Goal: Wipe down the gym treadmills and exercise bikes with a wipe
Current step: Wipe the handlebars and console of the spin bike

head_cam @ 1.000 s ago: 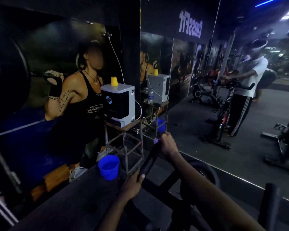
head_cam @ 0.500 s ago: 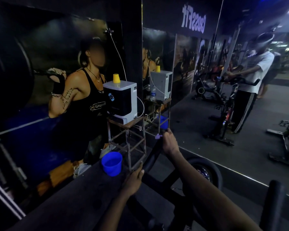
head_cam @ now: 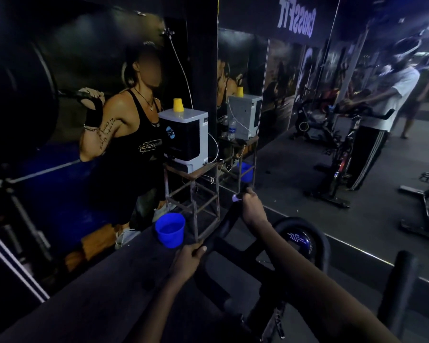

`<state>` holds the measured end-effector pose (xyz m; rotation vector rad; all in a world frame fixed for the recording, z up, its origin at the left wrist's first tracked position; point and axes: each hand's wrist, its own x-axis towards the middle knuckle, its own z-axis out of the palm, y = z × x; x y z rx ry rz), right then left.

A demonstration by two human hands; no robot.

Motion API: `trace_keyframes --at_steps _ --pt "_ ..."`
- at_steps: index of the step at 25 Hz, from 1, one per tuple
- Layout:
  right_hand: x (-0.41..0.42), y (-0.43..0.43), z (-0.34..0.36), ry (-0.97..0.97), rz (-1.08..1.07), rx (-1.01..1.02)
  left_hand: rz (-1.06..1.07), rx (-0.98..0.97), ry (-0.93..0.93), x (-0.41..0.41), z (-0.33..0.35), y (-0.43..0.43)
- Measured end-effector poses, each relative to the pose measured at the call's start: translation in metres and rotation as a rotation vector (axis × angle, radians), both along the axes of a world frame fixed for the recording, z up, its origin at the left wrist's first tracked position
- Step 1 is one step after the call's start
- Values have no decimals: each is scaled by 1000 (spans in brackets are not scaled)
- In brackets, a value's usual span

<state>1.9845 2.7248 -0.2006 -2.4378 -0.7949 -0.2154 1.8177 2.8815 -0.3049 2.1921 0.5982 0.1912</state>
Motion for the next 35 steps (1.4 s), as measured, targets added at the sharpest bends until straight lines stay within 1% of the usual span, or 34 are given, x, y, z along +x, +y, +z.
trace_keyframes --at_steps 2,5,8,10,12,14,16,21,23,25,27,29,32,35 --pt "-16 -1 -11 -22 92 -105 34 19 -24 -13 -1 -1" --pt "-48 2 -19 8 212 -174 23 10 -45 -27 0 -4" --pt "-60 7 -24 57 228 -147 -5 25 -11 -42 0 -6" --pt "-63 8 -25 93 243 -96 -7 -10 -9 -51 -3 -7" --pt "-67 7 -25 113 274 -79 2 -100 -66 -57 -4 -10" --pt "-73 6 -27 99 314 -74 10 -269 -138 -63 -5 -12" --pt "-76 5 -31 94 327 -100 28 -390 -145 -67 -1 -14" --pt "-77 11 -44 113 312 -155 66 -485 -131 -70 -2 -11" --pt "-66 20 -69 104 307 -188 85 -529 -131 -71 -3 -12" --pt "-69 22 -79 83 306 -188 99 -547 -138 -71 -5 -12" --pt "-88 17 -63 102 294 -151 101 -542 -143 -71 -8 -11" --pt "-95 12 -57 100 332 -112 95 -524 -138 -71 -9 -9" --pt "-105 6 -59 191 316 -124 83 -502 -138 -71 -9 -9" --pt "-117 2 -68 291 309 -33 66 -498 -144 -72 -7 -11"
